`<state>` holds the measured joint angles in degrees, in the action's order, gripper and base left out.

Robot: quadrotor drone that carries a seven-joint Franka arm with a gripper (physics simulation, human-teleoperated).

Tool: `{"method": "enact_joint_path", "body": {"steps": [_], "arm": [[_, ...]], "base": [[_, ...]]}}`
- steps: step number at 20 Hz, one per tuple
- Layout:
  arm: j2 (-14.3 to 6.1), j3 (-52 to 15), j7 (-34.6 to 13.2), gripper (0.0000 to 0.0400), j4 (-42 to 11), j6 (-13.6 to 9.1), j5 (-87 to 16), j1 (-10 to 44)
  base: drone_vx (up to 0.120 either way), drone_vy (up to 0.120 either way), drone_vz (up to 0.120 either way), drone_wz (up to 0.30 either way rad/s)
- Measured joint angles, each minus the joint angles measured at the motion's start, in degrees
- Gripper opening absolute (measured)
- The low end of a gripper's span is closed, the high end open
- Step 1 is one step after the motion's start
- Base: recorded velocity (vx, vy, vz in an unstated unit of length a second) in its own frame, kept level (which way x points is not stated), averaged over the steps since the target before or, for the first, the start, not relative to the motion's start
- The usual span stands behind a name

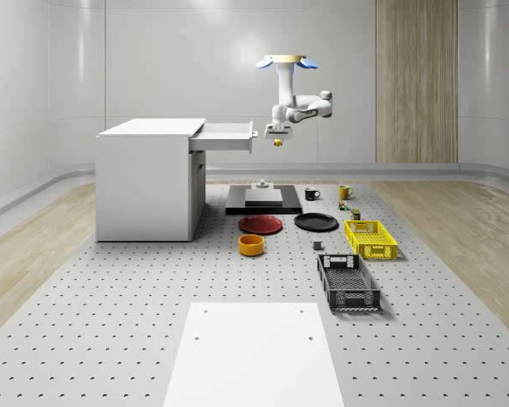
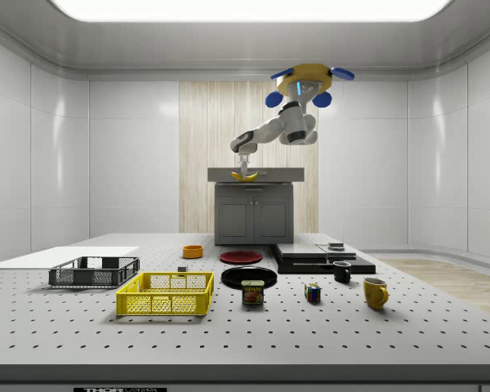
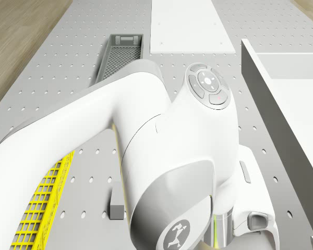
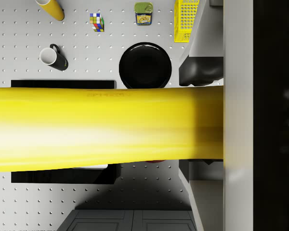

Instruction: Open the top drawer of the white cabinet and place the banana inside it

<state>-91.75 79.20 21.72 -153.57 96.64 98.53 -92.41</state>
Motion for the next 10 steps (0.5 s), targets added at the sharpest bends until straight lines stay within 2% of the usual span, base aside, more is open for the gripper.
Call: {"method": "enact_joint_path", "body": {"steps": [2,3,5,10], "arm": [[0.0,0.0,0.0,0.0193,0.0,0.0,0.0,0.0],[0.0,0.0,0.0,0.0193,0.0,0.0,0.0,0.0],[0.0,0.0,0.0,0.0193,0.0,0.0,0.0,0.0],[-0.1,0.0,0.0,0.0193,0.0,0.0,0.0,0.0]], "base": [[-0.12,-0.02,0.12,0.0],[-0.12,-0.12,0.12,0.0],[-0.12,0.0,0.12,0.0],[-0.12,-0.12,0.12,0.0]]}}
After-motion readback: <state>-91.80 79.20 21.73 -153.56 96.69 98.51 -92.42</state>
